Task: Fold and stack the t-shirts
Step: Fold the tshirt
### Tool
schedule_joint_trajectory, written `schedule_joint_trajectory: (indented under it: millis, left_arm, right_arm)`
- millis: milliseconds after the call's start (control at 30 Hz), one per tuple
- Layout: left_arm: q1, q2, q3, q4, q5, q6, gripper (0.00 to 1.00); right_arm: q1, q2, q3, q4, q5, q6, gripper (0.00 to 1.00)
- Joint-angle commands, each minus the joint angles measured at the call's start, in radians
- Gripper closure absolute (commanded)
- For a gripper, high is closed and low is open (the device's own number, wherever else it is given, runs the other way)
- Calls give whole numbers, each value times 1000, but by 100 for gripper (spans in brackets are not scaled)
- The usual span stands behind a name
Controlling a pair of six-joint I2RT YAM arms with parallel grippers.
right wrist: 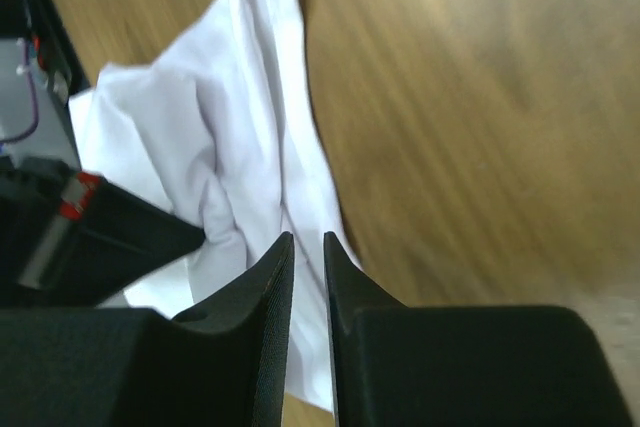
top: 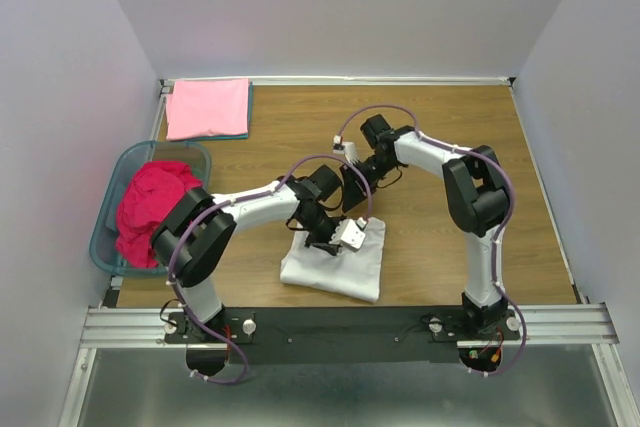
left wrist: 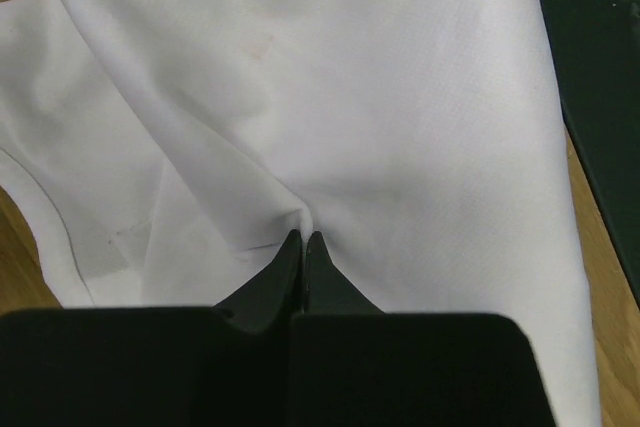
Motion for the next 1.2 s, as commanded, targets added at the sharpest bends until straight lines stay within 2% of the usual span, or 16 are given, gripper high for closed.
schedule_joint_trajectory:
  millis: [0, 300, 667, 867, 967, 1000, 1067, 1167]
  left_arm:
    - [-5, -56, 13, -78, 37, 13, 100]
    - [-5, -49, 49, -104, 26, 18, 100]
    - [-5, -41, 43, -89, 26, 16, 100]
    - [-6, -36, 44, -92, 22, 21, 100]
    - [-6, -38, 46, -89, 20, 21, 100]
    - [-5, -39, 46, -90, 20, 21, 100]
    - [-5, -45, 46, -90, 19, 18, 100]
    - [-5, -56, 59, -110, 17, 15, 100]
  right_arm:
    - [5, 24, -61, -78, -93, -102, 76]
    - [5, 113, -32, -160, -172, -188, 77]
    - [18, 128, 42, -241, -274, -245, 77]
    - [46, 177, 68, -273, -255, -279, 79]
    - [51, 229, 68, -275, -253, -291, 88]
    - [51, 246, 71, -275, -252, -294, 95]
    - [51, 288, 79, -276, -247, -294, 99]
    - [51, 331, 91, -276, -242, -293, 99]
